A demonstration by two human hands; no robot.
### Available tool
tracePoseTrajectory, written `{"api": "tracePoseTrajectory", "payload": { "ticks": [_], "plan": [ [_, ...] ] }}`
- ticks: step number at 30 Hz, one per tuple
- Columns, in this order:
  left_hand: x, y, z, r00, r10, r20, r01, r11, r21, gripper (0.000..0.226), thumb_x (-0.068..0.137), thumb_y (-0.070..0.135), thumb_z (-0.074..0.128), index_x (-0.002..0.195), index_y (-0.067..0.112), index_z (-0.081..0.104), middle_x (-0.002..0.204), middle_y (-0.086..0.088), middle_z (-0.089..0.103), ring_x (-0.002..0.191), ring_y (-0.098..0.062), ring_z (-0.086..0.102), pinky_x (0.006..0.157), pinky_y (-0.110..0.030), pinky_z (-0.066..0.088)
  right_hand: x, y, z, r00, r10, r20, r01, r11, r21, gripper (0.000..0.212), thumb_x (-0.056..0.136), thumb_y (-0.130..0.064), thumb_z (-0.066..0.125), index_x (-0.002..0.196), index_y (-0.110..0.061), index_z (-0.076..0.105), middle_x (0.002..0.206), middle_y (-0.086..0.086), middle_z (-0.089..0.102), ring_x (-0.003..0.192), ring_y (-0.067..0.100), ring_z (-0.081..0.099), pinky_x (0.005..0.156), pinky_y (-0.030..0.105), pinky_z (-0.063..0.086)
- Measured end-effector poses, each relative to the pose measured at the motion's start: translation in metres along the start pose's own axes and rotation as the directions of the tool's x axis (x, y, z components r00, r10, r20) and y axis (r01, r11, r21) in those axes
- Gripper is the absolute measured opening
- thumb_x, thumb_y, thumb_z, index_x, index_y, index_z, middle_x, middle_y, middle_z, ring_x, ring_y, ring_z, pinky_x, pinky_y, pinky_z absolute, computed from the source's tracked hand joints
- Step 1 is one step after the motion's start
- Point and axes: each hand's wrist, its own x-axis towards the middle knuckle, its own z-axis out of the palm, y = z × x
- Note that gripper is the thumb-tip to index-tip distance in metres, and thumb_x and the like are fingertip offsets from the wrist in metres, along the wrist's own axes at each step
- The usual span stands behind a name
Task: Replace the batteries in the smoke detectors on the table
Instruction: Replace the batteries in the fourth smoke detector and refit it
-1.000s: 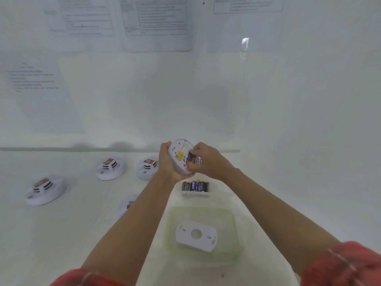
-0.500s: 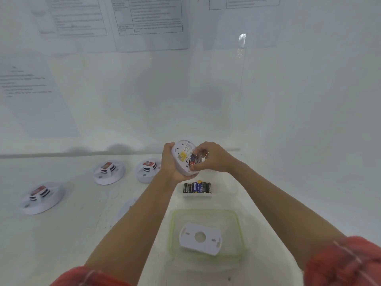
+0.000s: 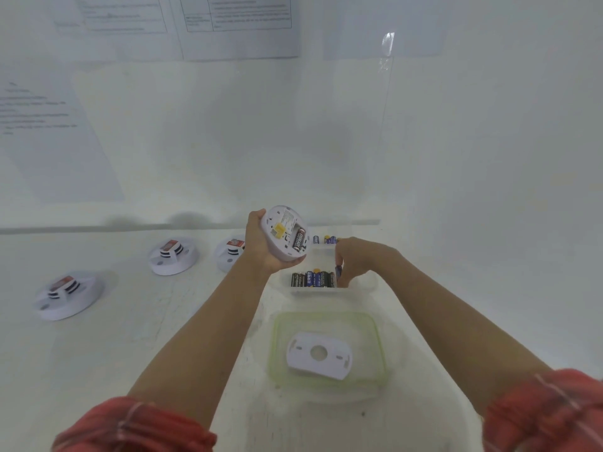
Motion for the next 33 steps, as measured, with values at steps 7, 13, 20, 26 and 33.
{"api": "tracePoseTrajectory", "payload": {
  "ticks": [7,13,20,26,33],
  "plan": [
    [-0.002,-0.004,-0.004,1.000,-0.023,0.004,0.023,1.000,-0.014,0.049,0.085,0.054,0.030,0.109,0.019,0.055,0.103,-0.012,0.054,0.089,-0.028,0.051,0.072,-0.037,0.043,0.006,-0.004,0.012,0.999,0.027,-0.032,-0.029,0.997,-0.078,0.032,0.077,-0.012,0.069,0.104,0.003,0.060,0.076,0.009,0.056,0.068,0.023,0.048,0.068,0.028,0.042],
    [-0.002,-0.005,-0.005,0.999,-0.021,0.026,0.021,1.000,-0.013,0.046,0.085,0.052,0.030,0.101,0.019,0.057,0.101,-0.011,0.054,0.087,-0.027,0.051,0.067,-0.033,0.052,0.004,0.003,0.010,1.000,0.019,-0.022,-0.021,0.997,-0.069,0.048,0.078,-0.016,0.071,0.120,0.004,0.057,0.123,0.017,0.059,0.095,0.026,0.059,0.088,0.034,0.049],
    [0.003,-0.004,0.001,1.000,-0.005,0.016,0.005,0.999,-0.049,0.046,0.084,0.051,0.034,0.107,0.017,0.056,0.101,-0.013,0.055,0.088,-0.028,0.051,0.076,-0.037,0.044,-0.009,-0.015,-0.017,0.879,-0.070,-0.472,0.256,0.904,0.343,0.038,0.082,-0.026,0.069,0.115,-0.009,0.063,0.106,0.010,0.063,0.086,0.013,0.051,0.072,0.020,0.039],
    [-0.001,-0.008,0.015,0.999,-0.029,0.018,0.030,0.996,-0.080,0.045,0.083,0.051,0.035,0.091,0.014,0.058,0.090,-0.011,0.053,0.083,-0.024,0.049,0.073,-0.032,0.040,-0.011,-0.022,-0.005,0.875,-0.083,-0.477,0.286,0.884,0.369,0.054,0.081,-0.028,0.070,0.131,-0.012,0.054,0.110,0.011,0.056,0.091,0.011,0.046,0.078,0.021,0.034],
    [-0.006,-0.012,0.020,0.999,-0.052,-0.006,0.052,0.996,-0.078,0.041,0.083,0.050,0.036,0.086,0.013,0.056,0.086,-0.010,0.047,0.078,-0.022,0.045,0.068,-0.028,0.037,-0.018,-0.020,-0.005,0.877,-0.137,-0.460,0.289,0.915,0.280,0.035,0.084,-0.030,0.067,0.112,-0.009,0.067,0.088,0.011,0.058,0.085,0.026,0.054,0.067,0.026,0.041]
  ]
}}
